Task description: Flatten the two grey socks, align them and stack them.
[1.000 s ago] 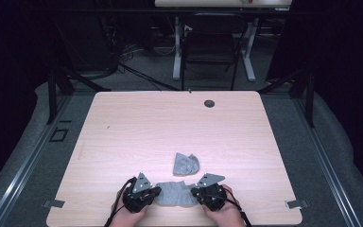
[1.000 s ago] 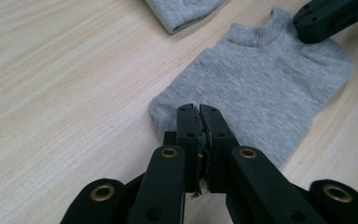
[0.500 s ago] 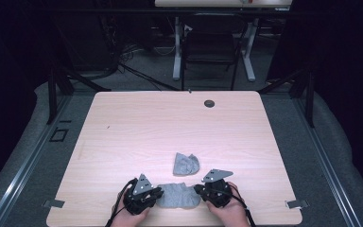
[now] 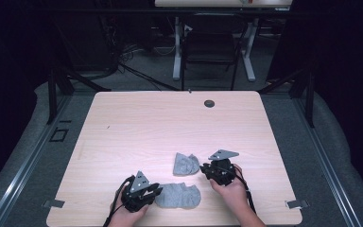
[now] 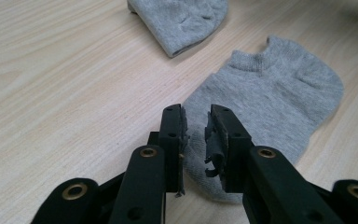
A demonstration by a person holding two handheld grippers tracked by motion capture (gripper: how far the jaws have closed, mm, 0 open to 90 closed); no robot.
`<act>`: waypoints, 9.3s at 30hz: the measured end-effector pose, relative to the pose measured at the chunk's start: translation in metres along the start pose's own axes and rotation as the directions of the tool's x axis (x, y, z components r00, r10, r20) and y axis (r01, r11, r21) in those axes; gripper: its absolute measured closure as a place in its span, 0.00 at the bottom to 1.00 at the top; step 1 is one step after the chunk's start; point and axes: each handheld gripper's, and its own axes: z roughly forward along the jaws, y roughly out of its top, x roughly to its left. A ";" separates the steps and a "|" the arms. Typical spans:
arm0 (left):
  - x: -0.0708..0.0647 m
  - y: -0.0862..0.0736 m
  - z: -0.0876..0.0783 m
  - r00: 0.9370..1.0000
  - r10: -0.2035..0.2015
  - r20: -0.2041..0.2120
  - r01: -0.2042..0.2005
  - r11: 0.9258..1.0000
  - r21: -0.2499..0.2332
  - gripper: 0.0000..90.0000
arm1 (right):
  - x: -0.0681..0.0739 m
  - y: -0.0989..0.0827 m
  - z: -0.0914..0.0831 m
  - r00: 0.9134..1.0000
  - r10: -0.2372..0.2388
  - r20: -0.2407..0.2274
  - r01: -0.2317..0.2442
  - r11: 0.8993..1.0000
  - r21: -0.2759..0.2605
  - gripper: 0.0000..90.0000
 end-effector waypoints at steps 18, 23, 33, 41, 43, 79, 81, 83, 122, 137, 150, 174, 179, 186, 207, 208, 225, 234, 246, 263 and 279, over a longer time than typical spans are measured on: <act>0.003 0.001 0.000 1.000 -0.005 -0.004 0.005 1.000 -0.015 0.80 | 0.010 0.010 0.034 0.994 -0.103 0.044 0.102 0.994 0.038 0.98; 0.004 0.002 0.000 1.000 -0.007 -0.005 0.007 1.000 -0.015 0.81 | 0.012 0.006 0.037 0.992 -0.128 0.020 0.126 0.990 0.056 1.00; 0.000 0.004 0.000 1.000 0.000 -0.001 0.000 1.000 -0.016 0.81 | 0.018 -0.003 0.029 0.986 -0.165 -0.018 0.166 0.985 0.052 1.00; -0.006 0.016 0.010 1.000 0.018 0.006 -0.018 1.000 -0.018 0.80 | 0.022 -0.005 0.025 0.984 -0.177 -0.032 0.179 0.982 0.068 1.00; -0.008 0.023 0.018 0.999 0.044 0.006 -0.044 0.999 -0.007 0.80 | 0.021 -0.004 0.021 0.987 -0.156 -0.031 0.157 0.986 0.047 1.00; -0.021 0.057 0.083 0.995 0.094 -0.033 -0.092 0.995 0.047 0.98 | 0.008 -0.007 -0.009 0.997 -0.080 -0.012 0.079 0.995 -0.057 0.99; -0.021 0.057 0.083 0.995 0.096 -0.036 -0.094 0.994 0.046 0.99 | 0.010 -0.007 -0.007 0.997 -0.082 -0.016 0.080 0.995 -0.065 0.99; -0.021 0.057 0.082 0.995 0.098 -0.035 -0.096 0.994 0.045 0.99 | 0.012 -0.006 -0.004 0.996 -0.088 -0.025 0.086 0.994 -0.062 0.99; 0.030 0.033 0.029 0.991 -0.113 -0.071 0.110 0.993 -0.043 1.00 | 0.019 -0.012 0.024 0.990 -0.142 -0.024 0.142 0.990 0.016 1.00; 0.035 0.043 0.015 0.990 -0.110 -0.091 0.099 0.988 -0.116 0.80 | 0.019 -0.013 0.024 0.989 -0.148 -0.024 0.148 0.989 0.014 1.00; 0.047 0.045 0.042 0.985 -0.093 -0.148 0.089 0.996 -0.032 0.78 | 0.019 -0.012 0.024 0.988 -0.153 -0.023 0.153 0.988 0.015 0.99; 0.045 0.029 0.051 0.989 -0.067 -0.131 0.070 0.997 0.023 0.87 | 0.014 -0.011 0.024 0.991 -0.134 -0.003 0.134 0.991 0.017 0.98; 0.044 0.027 0.048 0.989 -0.078 -0.126 0.081 0.996 0.021 0.87 | 0.014 -0.011 0.024 0.992 -0.124 0.003 0.124 0.992 0.014 0.98; 0.045 0.026 0.046 0.989 -0.092 -0.119 0.093 0.996 0.011 0.87 | 0.014 -0.010 0.024 0.993 -0.121 -0.010 0.121 0.992 0.022 0.96; 0.061 0.045 0.038 0.982 -0.126 -0.142 0.121 0.992 -0.043 0.74 | 0.004 0.010 0.011 0.994 -0.106 0.021 0.107 0.994 -0.028 0.78; 0.061 0.045 0.039 0.981 -0.132 -0.141 0.127 0.991 -0.044 0.73 | 0.003 0.010 0.012 0.994 -0.101 0.026 0.102 0.994 -0.026 0.77; 0.058 0.038 0.053 0.987 -0.098 -0.130 0.103 0.994 0.028 0.73 | -0.002 0.006 0.027 0.997 -0.074 -0.024 0.074 0.997 0.019 0.76; 0.054 0.036 0.056 0.989 -0.079 -0.126 0.084 0.996 0.038 0.84 | 0.004 0.004 0.032 0.996 -0.087 -0.028 0.088 0.996 0.032 0.94; 0.054 0.036 0.055 0.990 -0.071 -0.120 0.076 0.997 0.032 0.98 | 0.004 0.005 0.029 0.996 -0.089 -0.022 0.090 0.996 0.020 0.98; 0.051 0.049 0.029 0.993 -0.067 -0.100 0.063 0.997 -0.034 0.99 | 0.009 0.016 0.007 0.995 -0.098 -0.033 0.097 0.994 -0.049 0.98; 0.034 0.048 -0.001 0.997 -0.047 -0.063 0.042 0.996 -0.082 0.99 | 0.023 0.015 -0.020 0.991 -0.120 -0.052 0.116 0.990 -0.081 0.98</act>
